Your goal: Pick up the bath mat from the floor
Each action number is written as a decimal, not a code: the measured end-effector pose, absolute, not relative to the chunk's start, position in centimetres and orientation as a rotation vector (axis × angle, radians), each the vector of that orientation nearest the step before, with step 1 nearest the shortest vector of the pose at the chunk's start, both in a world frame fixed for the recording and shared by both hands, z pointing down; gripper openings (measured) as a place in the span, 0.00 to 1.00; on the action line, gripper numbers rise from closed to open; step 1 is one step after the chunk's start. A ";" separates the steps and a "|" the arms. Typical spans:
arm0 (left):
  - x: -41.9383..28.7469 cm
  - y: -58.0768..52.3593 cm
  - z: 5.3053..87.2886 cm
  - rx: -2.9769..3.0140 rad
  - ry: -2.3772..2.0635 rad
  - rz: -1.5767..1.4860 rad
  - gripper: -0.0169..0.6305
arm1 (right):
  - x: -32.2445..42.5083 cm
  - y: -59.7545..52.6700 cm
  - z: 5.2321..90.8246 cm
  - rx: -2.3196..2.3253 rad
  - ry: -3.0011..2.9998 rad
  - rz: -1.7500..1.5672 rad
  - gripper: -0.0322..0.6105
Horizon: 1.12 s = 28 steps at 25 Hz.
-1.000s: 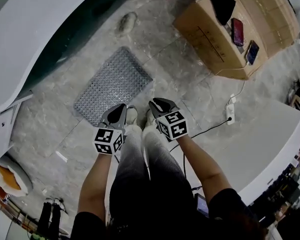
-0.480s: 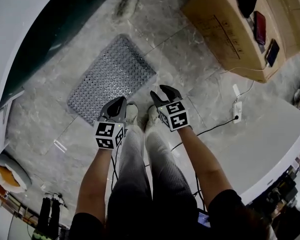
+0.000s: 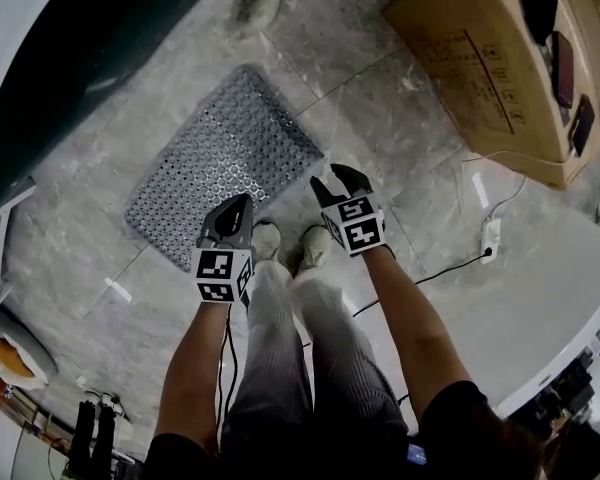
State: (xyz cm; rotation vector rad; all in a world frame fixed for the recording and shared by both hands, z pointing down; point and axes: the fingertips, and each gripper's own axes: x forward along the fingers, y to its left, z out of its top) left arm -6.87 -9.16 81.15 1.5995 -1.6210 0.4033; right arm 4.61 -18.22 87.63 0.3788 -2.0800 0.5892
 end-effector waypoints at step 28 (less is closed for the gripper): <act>-9.1 -11.7 100.9 1.637 -1.648 0.462 0.04 | 1.4 -20.8 109.2 0.199 -2.029 0.489 0.32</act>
